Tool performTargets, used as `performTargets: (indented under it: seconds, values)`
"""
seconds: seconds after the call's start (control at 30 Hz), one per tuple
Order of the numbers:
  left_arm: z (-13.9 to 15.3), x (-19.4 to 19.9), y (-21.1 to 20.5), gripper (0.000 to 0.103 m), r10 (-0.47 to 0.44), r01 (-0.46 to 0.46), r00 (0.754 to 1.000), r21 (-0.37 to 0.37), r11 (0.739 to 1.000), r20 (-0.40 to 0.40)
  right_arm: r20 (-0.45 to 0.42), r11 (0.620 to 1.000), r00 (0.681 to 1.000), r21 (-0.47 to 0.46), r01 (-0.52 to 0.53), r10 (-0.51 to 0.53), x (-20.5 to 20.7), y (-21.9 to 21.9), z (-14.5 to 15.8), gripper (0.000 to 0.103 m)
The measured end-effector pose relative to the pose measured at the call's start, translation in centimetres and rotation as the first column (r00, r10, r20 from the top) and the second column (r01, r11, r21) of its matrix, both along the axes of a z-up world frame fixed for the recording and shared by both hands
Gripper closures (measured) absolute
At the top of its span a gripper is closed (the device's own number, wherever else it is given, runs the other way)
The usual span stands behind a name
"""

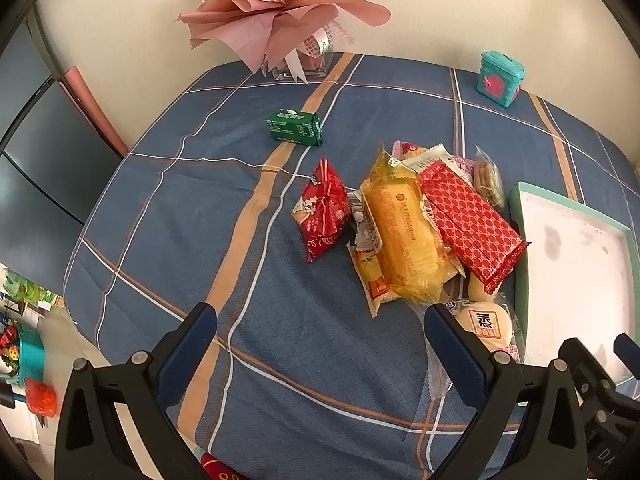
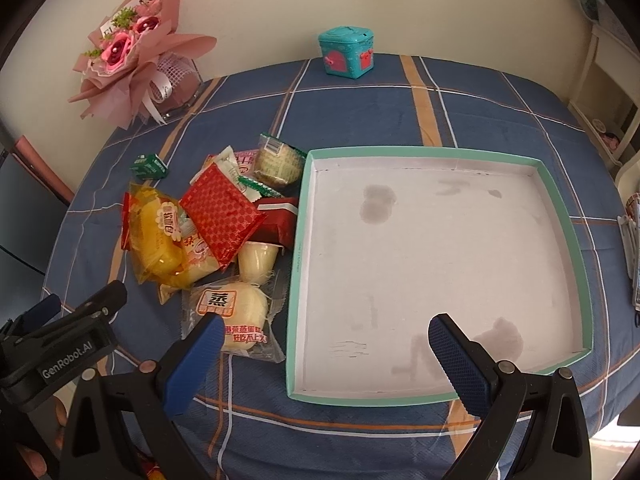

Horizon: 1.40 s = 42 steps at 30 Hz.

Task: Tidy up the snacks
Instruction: 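Grasp the round cake in clear wrapper with right tool while left tool grasps yellow bread bag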

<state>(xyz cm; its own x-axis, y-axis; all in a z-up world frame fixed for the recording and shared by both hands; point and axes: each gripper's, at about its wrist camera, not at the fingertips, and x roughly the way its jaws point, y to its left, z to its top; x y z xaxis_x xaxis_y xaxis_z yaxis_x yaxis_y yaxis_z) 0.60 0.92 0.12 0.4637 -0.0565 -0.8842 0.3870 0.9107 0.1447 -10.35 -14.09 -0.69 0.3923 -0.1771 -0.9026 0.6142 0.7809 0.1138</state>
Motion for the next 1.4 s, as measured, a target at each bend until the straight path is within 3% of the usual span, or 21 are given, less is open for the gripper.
performTargets:
  seconds: [0.2, 0.53, 0.83, 1.23, 1.4]
  values:
    - [0.9, 0.6, 1.1, 0.0, 0.039, -0.038, 0.999, -0.037, 0.999, 0.021, 0.008, 0.998, 0.998, 0.033, -0.057, 0.057, 1.5, 1.0, -0.7, 0.0]
    - [0.3, 1.9, 2.3, 0.0, 0.046, -0.049, 0.999, -0.104, 0.993, -0.029, 0.025, 0.985, 0.988, 0.077, -0.152, 0.151, 5.0, 3.5, -2.0, 0.002]
    - [-0.2, 2.7, 2.3, 0.0, 0.02, -0.03, 0.998, -0.193, 0.981, -0.053, -0.002, 0.976, 0.982, 0.115, -0.187, 0.189, 6.6, 4.5, -3.7, 0.021]
    - [-0.8, 4.0, 0.9, 0.0, 0.041, -0.047, 0.998, -0.127, 0.991, -0.054, -0.067, 0.981, 0.983, 0.113, -0.16, 0.168, 7.3, 4.0, -5.7, 0.031]
    - [-1.0, 4.5, -0.2, 0.0, 0.005, -0.016, 0.998, -0.152, 0.988, -0.068, -0.078, 0.981, 0.983, 0.114, -0.159, 0.169, 6.9, 3.7, -6.0, 0.032]
